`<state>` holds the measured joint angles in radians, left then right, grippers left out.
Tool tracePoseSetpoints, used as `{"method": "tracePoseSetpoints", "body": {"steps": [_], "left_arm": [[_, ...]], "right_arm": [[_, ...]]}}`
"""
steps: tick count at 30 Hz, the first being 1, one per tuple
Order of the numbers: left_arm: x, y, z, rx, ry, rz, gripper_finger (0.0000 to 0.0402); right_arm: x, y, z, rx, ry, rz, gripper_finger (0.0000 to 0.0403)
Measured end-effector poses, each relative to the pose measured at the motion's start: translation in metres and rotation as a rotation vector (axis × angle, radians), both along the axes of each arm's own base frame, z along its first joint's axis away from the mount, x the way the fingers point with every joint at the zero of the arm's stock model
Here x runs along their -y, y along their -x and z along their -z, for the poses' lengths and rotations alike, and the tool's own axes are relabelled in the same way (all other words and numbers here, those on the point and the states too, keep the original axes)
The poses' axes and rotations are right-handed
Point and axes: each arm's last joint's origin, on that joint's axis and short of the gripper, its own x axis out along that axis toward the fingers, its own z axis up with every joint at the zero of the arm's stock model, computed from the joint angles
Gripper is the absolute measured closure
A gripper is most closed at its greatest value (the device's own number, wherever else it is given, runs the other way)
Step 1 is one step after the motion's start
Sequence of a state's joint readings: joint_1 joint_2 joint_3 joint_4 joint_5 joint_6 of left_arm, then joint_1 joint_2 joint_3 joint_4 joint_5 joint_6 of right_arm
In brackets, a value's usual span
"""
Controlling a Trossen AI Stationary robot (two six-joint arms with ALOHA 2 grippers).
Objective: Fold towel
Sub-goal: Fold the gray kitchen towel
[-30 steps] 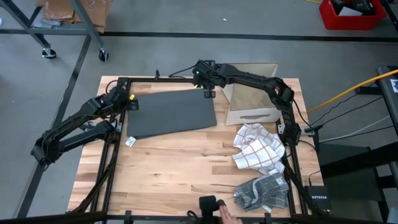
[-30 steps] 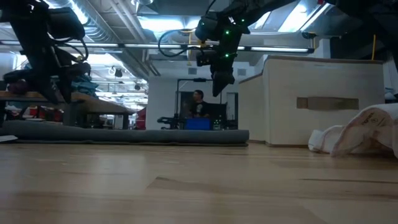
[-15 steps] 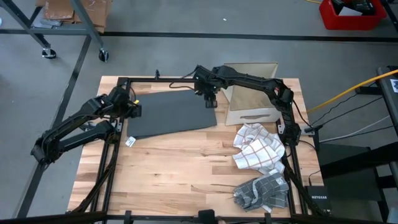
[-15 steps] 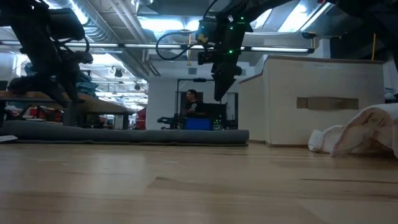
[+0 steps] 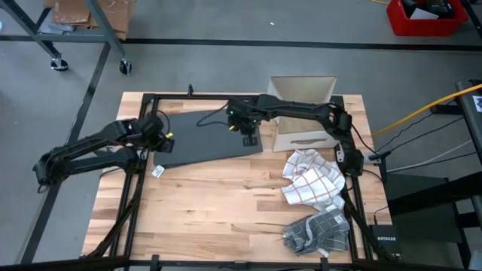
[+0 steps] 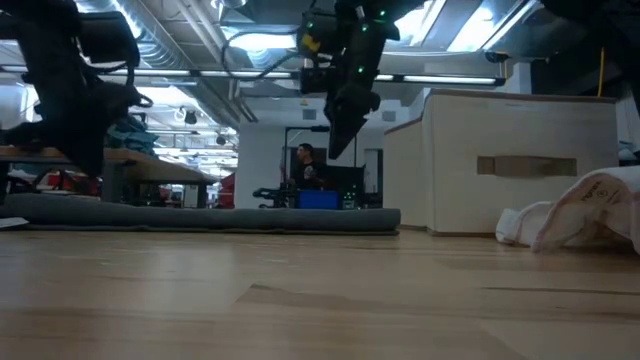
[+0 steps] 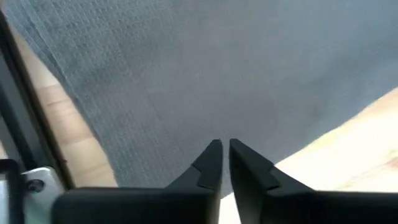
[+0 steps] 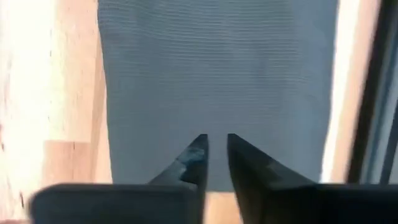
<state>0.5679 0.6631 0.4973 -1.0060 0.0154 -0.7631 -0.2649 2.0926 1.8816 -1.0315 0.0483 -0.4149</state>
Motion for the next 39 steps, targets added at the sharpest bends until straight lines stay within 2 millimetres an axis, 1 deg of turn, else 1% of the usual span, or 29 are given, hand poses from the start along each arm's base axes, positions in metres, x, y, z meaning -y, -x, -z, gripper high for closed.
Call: {"method": "tracePoseSetpoints", "body": {"steps": [2, 4, 9, 12, 16, 19, 24, 28, 31, 35, 39], "left_arm": [[0.001, -0.003, 0.002, -0.035, -0.006, 0.021, 0.0398], [0.001, -0.007, 0.005, -0.073, -0.003, 0.043, 0.0395], [0.005, -0.021, 0.017, -0.187, 0.050, 0.127, 0.0400], [0.007, -0.029, 0.025, -0.267, 0.068, 0.175, 0.0399], [0.012, -0.038, 0.037, -0.365, 0.097, 0.211, 0.0400], [0.019, -0.047, 0.044, -0.377, 0.146, 0.258, 0.0400], [0.038, -0.069, 0.055, -0.310, 0.250, 0.341, 0.0400], [0.061, -0.088, 0.063, -0.212, 0.330, 0.416, 0.0400], [0.080, -0.101, 0.068, -0.125, 0.384, 0.465, 0.0401], [0.110, -0.119, 0.071, 0.013, 0.435, 0.527, 0.0401], [0.137, -0.136, 0.074, 0.114, 0.458, 0.587, 0.0401]], "right_arm": [[-0.005, -0.005, 0.011, -0.018, -0.018, 0.027, 0.0377], [-0.009, -0.010, 0.023, -0.041, -0.034, 0.049, 0.0395], [-0.021, -0.019, 0.046, -0.092, -0.062, 0.084, 0.0385], [-0.027, -0.022, 0.056, -0.115, -0.059, 0.074, 0.0395], [-0.028, -0.025, 0.063, -0.127, -0.048, 0.078, 0.0395], [-0.026, -0.027, 0.070, -0.137, -0.006, 0.092, 0.0393], [-0.019, -0.030, 0.083, -0.149, 0.023, 0.108, 0.0399], [-0.011, -0.033, 0.098, -0.147, 0.016, 0.124, 0.0395], [-0.007, -0.035, 0.104, -0.140, 0.011, 0.131, 0.0399], [-0.004, -0.038, 0.104, -0.114, 0.009, 0.131, 0.0399], [-0.004, -0.044, 0.104, -0.043, 0.001, 0.125, 0.0400]]}}
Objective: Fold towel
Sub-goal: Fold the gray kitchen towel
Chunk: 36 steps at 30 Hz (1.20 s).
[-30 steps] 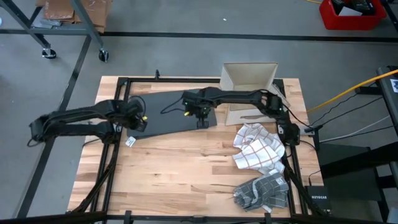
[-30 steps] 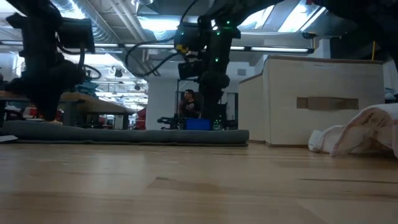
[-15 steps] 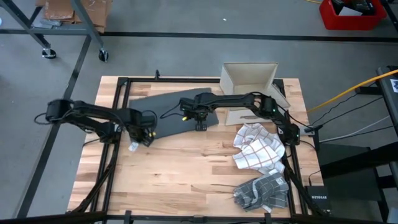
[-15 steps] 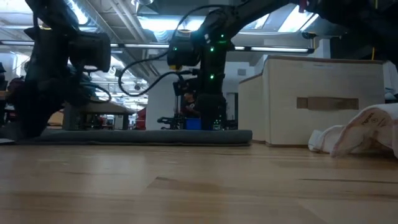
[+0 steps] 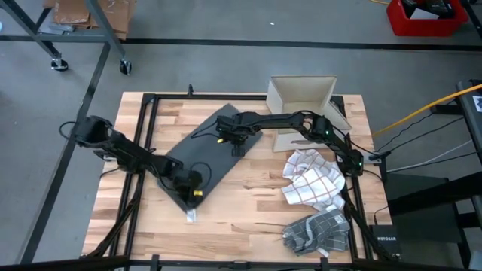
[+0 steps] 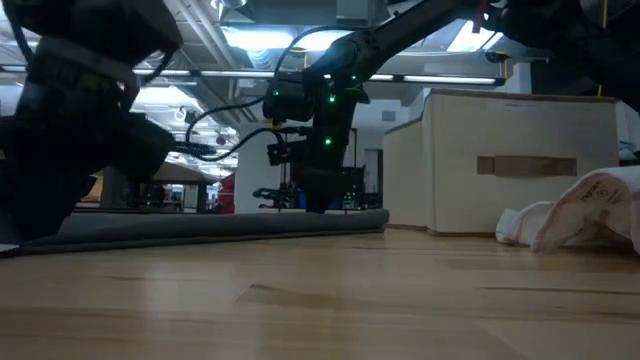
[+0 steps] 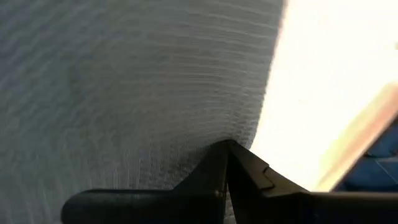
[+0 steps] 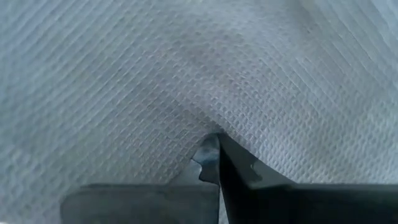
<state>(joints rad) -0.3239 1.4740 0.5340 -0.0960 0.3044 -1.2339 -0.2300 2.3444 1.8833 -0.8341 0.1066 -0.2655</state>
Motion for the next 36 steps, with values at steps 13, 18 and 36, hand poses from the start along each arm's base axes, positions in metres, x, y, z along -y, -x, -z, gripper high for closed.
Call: {"method": "tracePoseSetpoints", "body": {"steps": [13, 18, 36], "left_arm": [[0.033, -0.060, 0.004, 0.192, -0.061, 0.164, 0.0401], [0.023, -0.058, -0.019, 0.224, -0.232, 0.156, 0.0401], [-0.015, 0.020, -0.081, -0.075, -0.640, 0.179, 0.0401]], "right_arm": [[0.000, -0.020, -0.008, 0.226, -0.074, -0.082, 0.0401], [0.000, -0.019, -0.032, 0.159, -0.075, -0.124, 0.0401], [-0.103, -0.027, -0.072, 0.124, -0.291, -0.321, 0.0402]]}}
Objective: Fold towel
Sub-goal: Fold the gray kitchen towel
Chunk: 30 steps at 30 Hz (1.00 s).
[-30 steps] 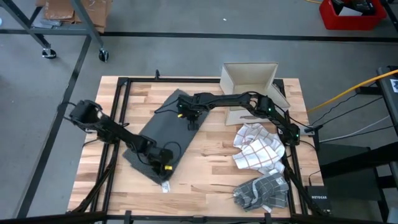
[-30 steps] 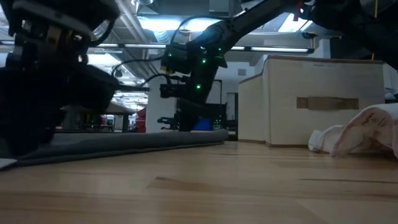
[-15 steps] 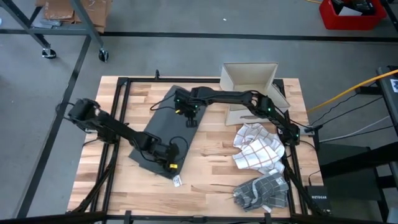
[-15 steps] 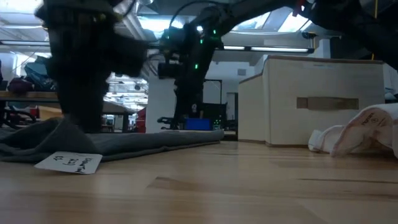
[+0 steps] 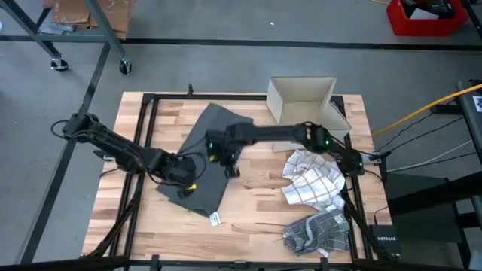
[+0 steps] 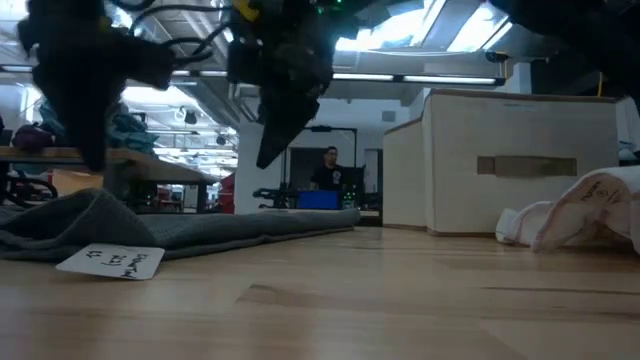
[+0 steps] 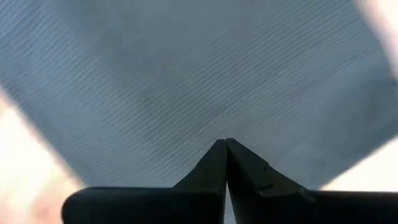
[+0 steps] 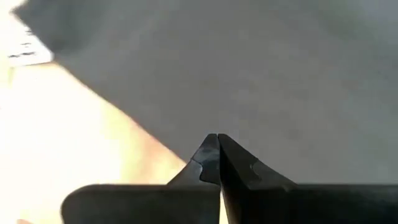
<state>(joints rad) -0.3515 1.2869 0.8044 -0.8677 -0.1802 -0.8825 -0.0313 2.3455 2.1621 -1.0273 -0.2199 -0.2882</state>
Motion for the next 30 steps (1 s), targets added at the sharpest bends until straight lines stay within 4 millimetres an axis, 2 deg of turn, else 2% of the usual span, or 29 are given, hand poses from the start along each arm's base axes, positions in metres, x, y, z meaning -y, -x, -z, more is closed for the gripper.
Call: {"method": "tracePoseSetpoints", "body": {"steps": [5, 10, 15, 25, 30], "left_arm": [[-0.002, 0.011, 0.017, -0.094, -0.036, -0.024, 0.0401], [0.001, 0.025, 0.034, -0.135, -0.032, -0.121, 0.0401], [0.017, 0.029, 0.043, -0.093, 0.053, -0.109, 0.0401], [0.055, 0.027, 0.051, 0.105, 0.225, -0.039, 0.0401], [0.073, 0.019, 0.062, 0.154, 0.273, 0.003, 0.0401]], "right_arm": [[-0.047, -0.007, 0.009, 0.081, 0.036, -0.057, 0.0402], [-0.078, -0.009, 0.018, 0.133, -0.003, -0.046, 0.0402], [-0.095, -0.004, 0.034, 0.094, -0.034, -0.008, 0.0402], [-0.123, 0.012, 0.081, 0.065, -0.052, 0.077, 0.0402], [-0.132, 0.019, 0.085, 0.014, -0.080, 0.139, 0.0402]]}}
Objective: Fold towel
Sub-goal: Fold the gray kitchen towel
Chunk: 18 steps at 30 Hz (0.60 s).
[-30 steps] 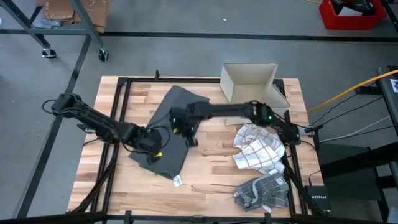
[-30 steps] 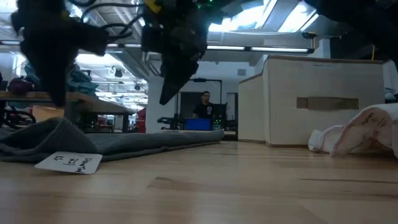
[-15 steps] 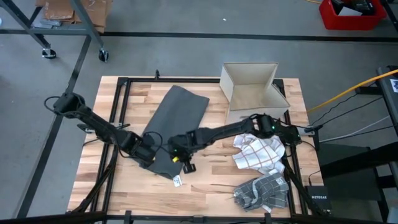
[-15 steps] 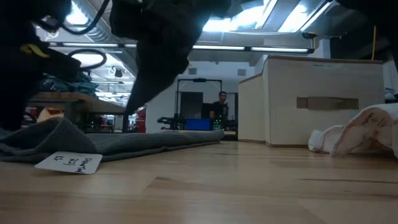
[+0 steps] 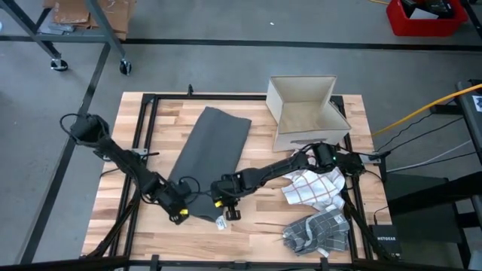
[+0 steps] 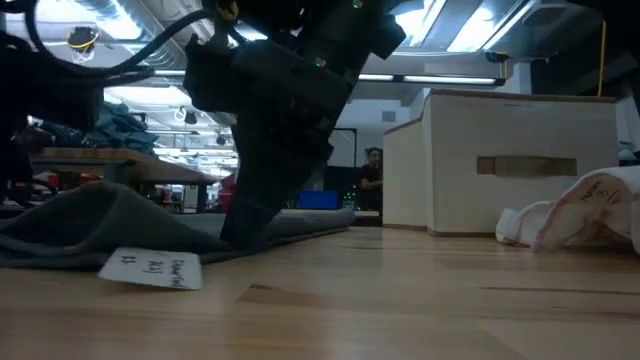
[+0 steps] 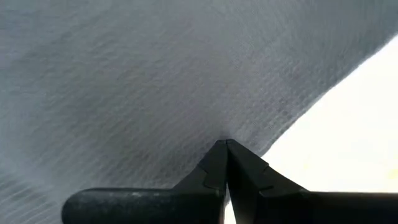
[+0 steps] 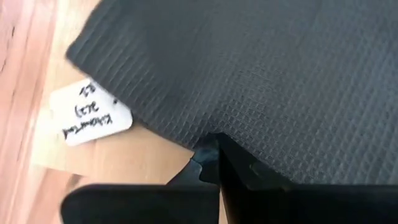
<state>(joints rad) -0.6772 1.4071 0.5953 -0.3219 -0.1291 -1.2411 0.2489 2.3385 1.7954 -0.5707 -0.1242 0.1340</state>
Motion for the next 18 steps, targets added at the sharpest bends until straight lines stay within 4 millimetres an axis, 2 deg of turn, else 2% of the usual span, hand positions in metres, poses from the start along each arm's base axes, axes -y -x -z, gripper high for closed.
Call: {"method": "tracePoseSetpoints", "body": {"steps": [5, 10, 14, 18], "left_arm": [[0.017, -0.017, 0.014, 0.089, 0.079, 0.042, 0.0401], [0.029, -0.031, 0.022, 0.198, 0.154, 0.093, 0.0401], [0.031, -0.034, 0.018, 0.227, 0.130, 0.164, 0.0401], [0.031, -0.032, 0.003, 0.284, 0.121, 0.225, 0.0401]], "right_arm": [[-0.010, 0.005, 0.001, -0.032, 0.003, -0.007, 0.0402], [-0.010, 0.014, 0.003, -0.125, 0.017, -0.016, 0.0402], [-0.010, 0.018, 0.003, -0.173, -0.009, -0.027, 0.0402], [-0.012, 0.012, -0.008, -0.167, -0.023, -0.031, 0.0402]]}}
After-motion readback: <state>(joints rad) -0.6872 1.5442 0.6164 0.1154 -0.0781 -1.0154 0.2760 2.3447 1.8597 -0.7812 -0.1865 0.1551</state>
